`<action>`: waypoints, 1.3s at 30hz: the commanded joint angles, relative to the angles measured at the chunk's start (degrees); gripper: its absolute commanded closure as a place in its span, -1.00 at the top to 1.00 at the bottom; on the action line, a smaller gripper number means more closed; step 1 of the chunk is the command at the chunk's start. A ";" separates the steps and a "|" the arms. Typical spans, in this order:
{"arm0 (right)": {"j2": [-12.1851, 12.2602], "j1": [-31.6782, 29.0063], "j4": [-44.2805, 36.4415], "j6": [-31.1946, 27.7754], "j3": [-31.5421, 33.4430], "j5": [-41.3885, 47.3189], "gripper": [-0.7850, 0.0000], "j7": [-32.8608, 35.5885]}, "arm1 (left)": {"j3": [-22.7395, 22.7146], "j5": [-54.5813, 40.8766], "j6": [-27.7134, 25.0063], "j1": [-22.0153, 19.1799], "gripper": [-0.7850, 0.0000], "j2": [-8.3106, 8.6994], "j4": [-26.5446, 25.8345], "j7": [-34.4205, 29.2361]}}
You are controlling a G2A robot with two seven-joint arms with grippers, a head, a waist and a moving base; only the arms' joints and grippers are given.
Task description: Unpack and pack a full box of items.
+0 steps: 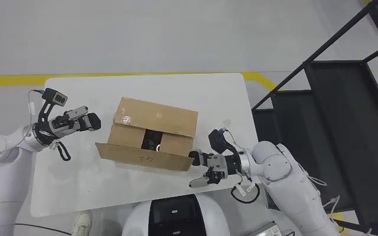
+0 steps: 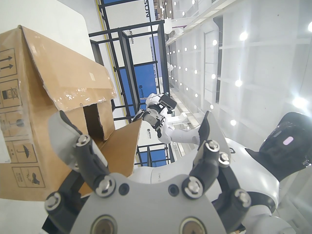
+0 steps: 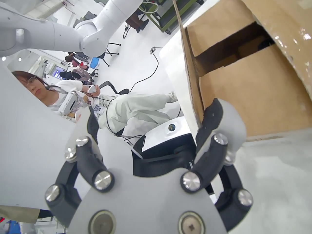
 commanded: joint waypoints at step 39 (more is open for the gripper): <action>0.91 6.02 -1.06 28.01 -26.53 -39.19 1.00 -11.02 | 0.00 0.00 0.00 0.00 1.00 0.00 0.00 0.00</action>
